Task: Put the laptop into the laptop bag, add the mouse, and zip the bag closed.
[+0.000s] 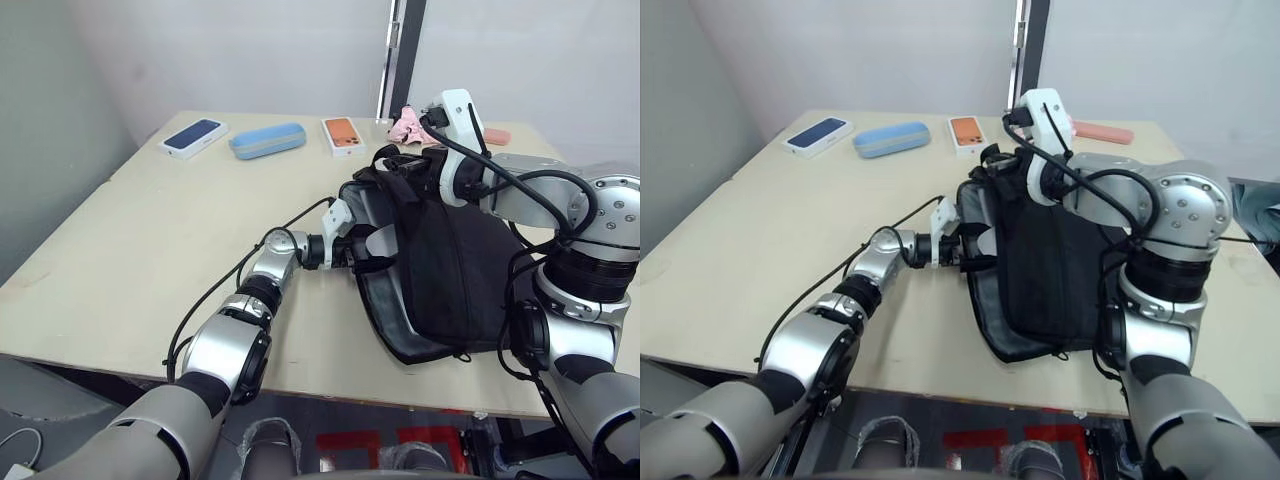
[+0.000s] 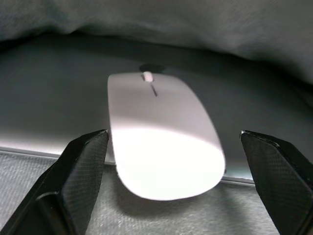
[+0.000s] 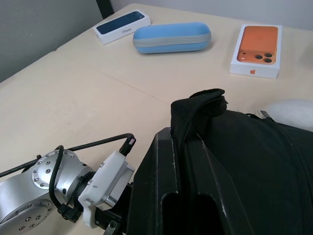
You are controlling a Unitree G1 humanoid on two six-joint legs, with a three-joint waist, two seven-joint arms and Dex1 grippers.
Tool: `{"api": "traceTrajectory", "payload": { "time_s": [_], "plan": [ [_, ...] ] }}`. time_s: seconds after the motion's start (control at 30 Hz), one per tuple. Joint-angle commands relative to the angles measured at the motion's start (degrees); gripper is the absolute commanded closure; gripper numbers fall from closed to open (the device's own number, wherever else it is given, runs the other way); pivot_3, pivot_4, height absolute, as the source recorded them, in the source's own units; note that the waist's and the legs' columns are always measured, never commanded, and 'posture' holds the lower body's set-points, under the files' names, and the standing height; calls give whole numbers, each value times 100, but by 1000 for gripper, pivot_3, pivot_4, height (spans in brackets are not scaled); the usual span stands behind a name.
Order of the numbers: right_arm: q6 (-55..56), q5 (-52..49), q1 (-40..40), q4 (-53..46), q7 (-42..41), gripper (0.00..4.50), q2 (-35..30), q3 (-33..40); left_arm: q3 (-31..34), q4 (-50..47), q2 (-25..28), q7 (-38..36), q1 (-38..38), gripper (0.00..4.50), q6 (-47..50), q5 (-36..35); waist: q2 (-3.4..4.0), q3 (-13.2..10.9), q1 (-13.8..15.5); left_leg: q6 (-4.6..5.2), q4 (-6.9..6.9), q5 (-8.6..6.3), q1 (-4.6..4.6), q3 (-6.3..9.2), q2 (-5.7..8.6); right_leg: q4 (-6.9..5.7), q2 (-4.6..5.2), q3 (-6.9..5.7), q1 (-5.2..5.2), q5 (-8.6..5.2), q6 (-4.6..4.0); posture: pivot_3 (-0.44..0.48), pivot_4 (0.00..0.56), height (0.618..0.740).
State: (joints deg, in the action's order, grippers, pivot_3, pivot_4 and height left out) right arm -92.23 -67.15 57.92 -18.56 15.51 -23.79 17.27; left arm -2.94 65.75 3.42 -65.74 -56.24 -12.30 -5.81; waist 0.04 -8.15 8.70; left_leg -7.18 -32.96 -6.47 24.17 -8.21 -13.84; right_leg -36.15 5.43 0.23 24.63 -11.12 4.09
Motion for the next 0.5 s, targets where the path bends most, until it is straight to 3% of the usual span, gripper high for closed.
{"api": "traceTrajectory", "payload": {
  "time_s": [0.03, 0.33, 0.5],
  "plan": [
    [-27, -131, 124, -272, 55, 4500, -7, 212, 84, 50, -4, 77, -184, 1142, -90, 23, 0, 0, 2, 0, 0, 0, 1, 0, 0, 0, 0, 0, 0, 0, 1, 0, 150, 740],
    [-27, -140, 147, -244, 63, 4500, 2, 211, 81, 26, -148, 120, -266, 4349, -144, 29, 0, 0, 19, 0, 0, 0, 1, 0, 0, 1, 0, 0, 0, 1, 1, 0, 150, 740],
    [-27, -132, 161, -247, 76, 4500, 42, 197, 59, 37, -299, 165, -310, 4349, -198, 56, 0, 0, 10, 0, 0, 0, 1, 0, 0, 1, 0, -1, 0, 2, 3, 0, 150, 740]
  ]
}}
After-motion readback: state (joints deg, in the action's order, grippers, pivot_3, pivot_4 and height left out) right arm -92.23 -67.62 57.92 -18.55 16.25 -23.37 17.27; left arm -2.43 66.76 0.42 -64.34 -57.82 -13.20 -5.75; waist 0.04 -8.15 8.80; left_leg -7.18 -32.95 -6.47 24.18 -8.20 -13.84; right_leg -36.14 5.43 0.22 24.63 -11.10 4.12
